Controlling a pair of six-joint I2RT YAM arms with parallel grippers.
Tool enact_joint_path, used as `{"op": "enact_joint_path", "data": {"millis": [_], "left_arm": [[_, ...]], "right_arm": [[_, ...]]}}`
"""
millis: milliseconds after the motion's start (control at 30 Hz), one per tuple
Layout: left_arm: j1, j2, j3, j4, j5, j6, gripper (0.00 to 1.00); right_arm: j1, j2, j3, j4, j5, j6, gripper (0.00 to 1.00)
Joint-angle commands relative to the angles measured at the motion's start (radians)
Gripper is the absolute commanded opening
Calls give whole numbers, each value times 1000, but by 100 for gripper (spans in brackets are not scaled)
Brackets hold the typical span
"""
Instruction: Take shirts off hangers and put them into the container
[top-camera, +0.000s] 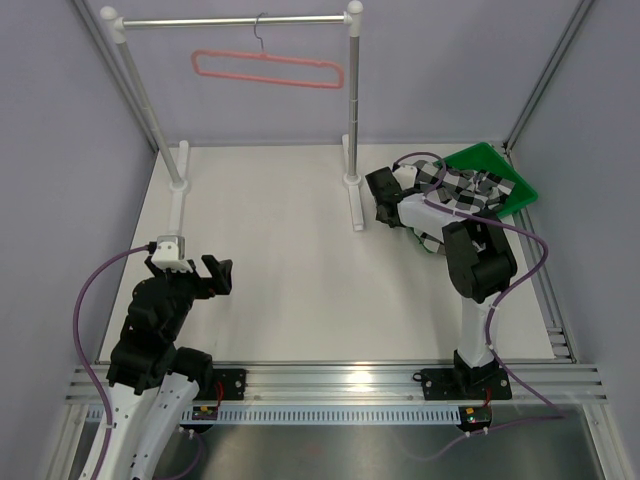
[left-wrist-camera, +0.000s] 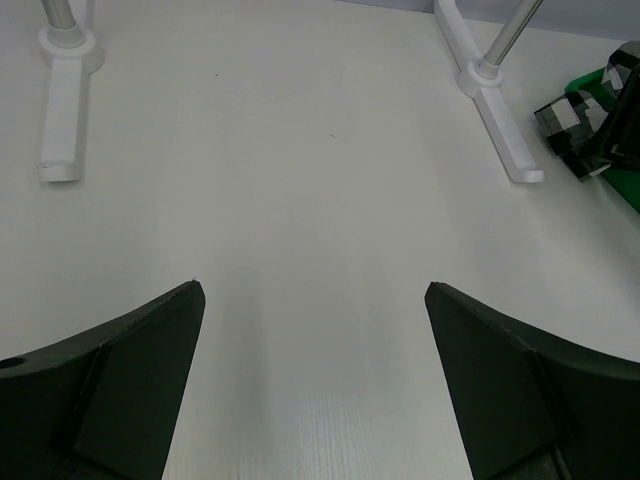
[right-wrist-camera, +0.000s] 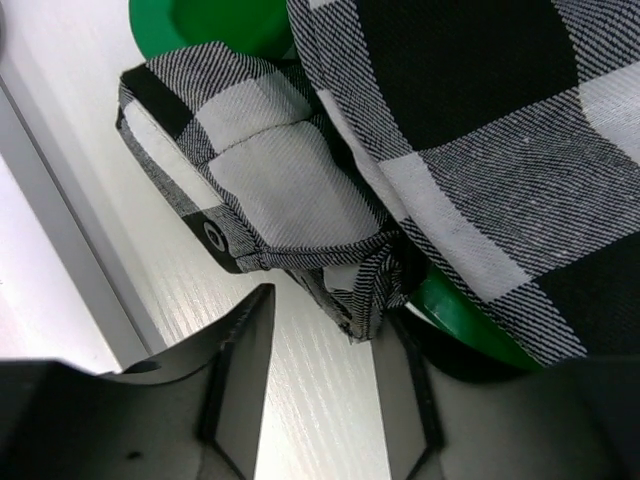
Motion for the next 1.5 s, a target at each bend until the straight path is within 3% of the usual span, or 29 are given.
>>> {"op": "enact_joint_path", "data": {"millis": [0,67,333,933,1467], "left_arm": [[-4,0,-2,33,5,-13,99],[-4,0,-1,33,5,-11,99],[-4,0,-1,31,5,-13,99],[-4,4,-4,38,10,-13,99],[-4,9,-4,38,13,-13,99]], "right_arm": [[-8,10,24,45,63,4,45],[-11,10,24,47,63,1,40],[-9,-25,17,47,56,-4,1],[-53,-189,137,-58,6,-47,0],[-349,-177,120,-157,-83,-59,0]]}}
